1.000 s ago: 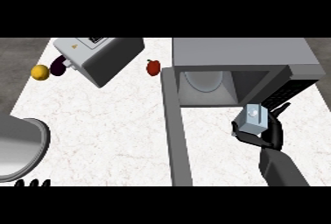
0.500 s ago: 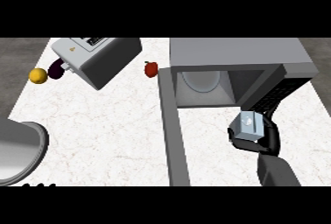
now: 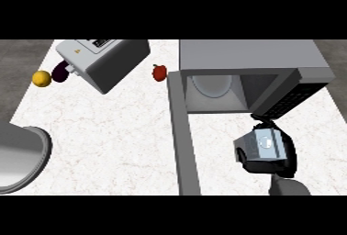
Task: Pick up the milk, place it into the microwave and close the microwave
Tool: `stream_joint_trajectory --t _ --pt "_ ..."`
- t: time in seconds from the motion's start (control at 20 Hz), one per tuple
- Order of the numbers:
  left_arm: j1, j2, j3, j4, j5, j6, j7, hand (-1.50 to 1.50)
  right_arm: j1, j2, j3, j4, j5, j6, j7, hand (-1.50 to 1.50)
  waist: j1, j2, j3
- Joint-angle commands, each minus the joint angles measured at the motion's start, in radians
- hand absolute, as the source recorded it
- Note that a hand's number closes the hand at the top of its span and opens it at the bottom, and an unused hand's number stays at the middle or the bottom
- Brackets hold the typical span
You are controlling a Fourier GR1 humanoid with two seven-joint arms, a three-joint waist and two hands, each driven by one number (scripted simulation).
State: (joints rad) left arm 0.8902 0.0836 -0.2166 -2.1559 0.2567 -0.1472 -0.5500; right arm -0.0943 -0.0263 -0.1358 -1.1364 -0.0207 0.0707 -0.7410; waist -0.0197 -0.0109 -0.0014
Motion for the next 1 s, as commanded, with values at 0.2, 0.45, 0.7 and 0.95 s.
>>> stream_joint_trajectory --t 0.2,0.45,0.7,0.95 --pt "0.032 0.02 0.003 -0.015 0.014 -0.023 -0.012 -1.5 0.121 0.026 0.182 -0.379 -0.096 -0.087 0.239 1.5 0.02 0.007 0.001" --pt "0.001 0.006 0.024 0.102 -0.012 -0.031 -0.087 -1.5 0.003 0.026 0.231 -0.3 0.0 -0.234 0.275 1.5 0.03 0.01 0.001" --pt "-0.009 0.05 0.109 0.109 0.08 -0.082 -0.087 -1.5 -0.148 0.026 0.235 -0.102 -0.012 -0.297 0.234 1.5 0.038 0.011 0.002" --pt "-0.012 0.031 0.059 0.028 0.043 -0.047 -0.02 -1.5 -0.32 0.026 0.272 0.08 0.022 -0.484 0.299 1.5 0.045 0.014 0.002"
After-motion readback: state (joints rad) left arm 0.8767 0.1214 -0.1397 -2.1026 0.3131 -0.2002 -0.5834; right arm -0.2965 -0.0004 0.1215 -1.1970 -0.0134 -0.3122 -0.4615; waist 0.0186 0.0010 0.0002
